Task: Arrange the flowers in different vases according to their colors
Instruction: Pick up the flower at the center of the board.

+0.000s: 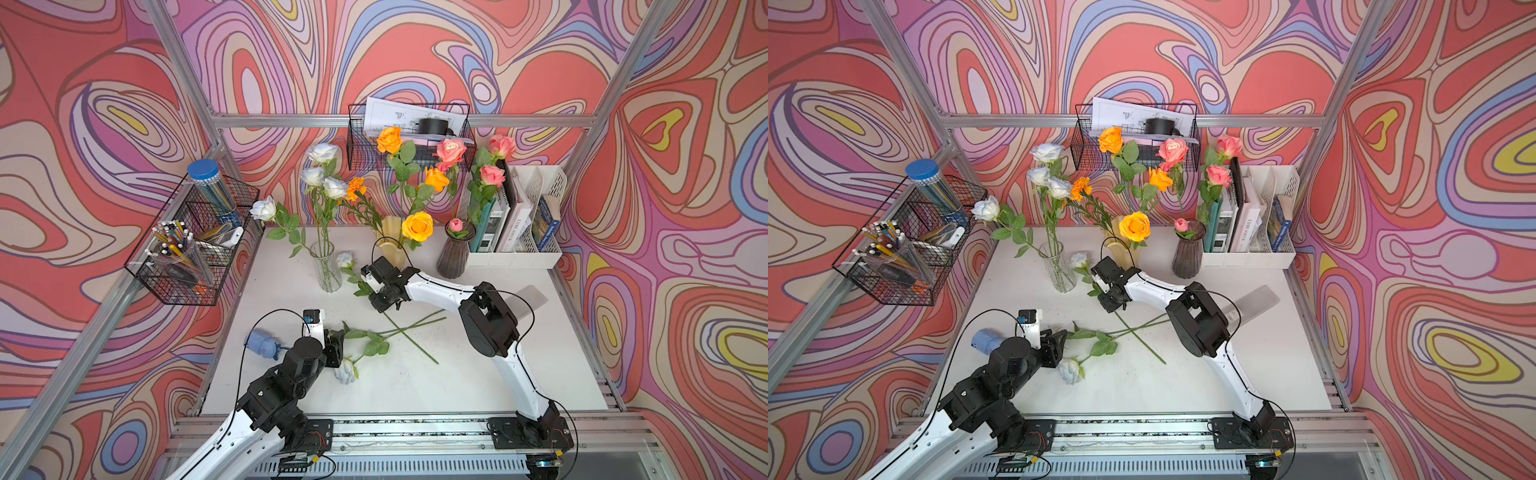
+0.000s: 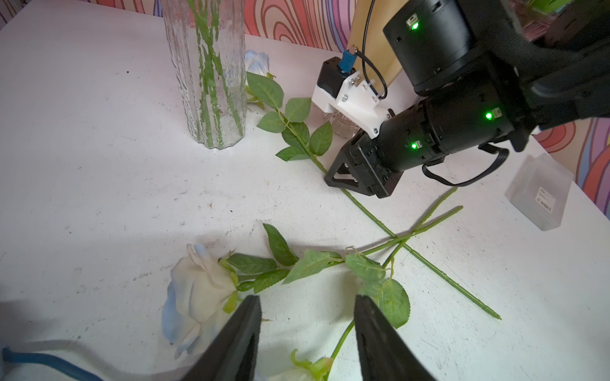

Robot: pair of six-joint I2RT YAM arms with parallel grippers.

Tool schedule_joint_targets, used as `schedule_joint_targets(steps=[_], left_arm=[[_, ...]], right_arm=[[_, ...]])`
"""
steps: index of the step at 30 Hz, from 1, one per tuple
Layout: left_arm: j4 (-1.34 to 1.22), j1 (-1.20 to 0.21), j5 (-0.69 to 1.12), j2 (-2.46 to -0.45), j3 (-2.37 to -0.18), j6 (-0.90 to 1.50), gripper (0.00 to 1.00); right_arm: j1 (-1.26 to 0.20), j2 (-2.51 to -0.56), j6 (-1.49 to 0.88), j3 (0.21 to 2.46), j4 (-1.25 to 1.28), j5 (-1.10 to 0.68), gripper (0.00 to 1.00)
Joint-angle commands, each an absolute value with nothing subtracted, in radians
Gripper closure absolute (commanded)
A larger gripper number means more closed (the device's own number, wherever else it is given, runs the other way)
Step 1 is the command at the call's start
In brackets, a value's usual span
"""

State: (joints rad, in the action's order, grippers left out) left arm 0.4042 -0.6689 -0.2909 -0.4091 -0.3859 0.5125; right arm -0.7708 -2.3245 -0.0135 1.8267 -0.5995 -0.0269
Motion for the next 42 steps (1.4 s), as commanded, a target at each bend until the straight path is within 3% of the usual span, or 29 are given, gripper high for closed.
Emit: schedule_joint_targets(steps=[1,12,30,42], left_arm=[[0.388,-0.669,-0.291,-0.415,-0.402,0.502,0.48],[0.382,-0.67,-0.291,-0.418,-0.397,0.501,0.48],[0.356,-0.668,-0.283,-0.449,-0.393,0.5,0.48],[0.324,-0.669,-0.271,-0.485,-0.387,0.502,0.49]], right_arm=[[-0.766,-2.326,-0.017,1.81,-0.655,-0.023,0.8],[-0.766,-2.325,-0.001,1.831,-0.64,-0.021,1.0],[-0.781,-2.149,0.064,1.777,-0.468,-0.099,1.0],[-0.784,-2.049,0.093,1.753,-0.205,-0.124,1.0]])
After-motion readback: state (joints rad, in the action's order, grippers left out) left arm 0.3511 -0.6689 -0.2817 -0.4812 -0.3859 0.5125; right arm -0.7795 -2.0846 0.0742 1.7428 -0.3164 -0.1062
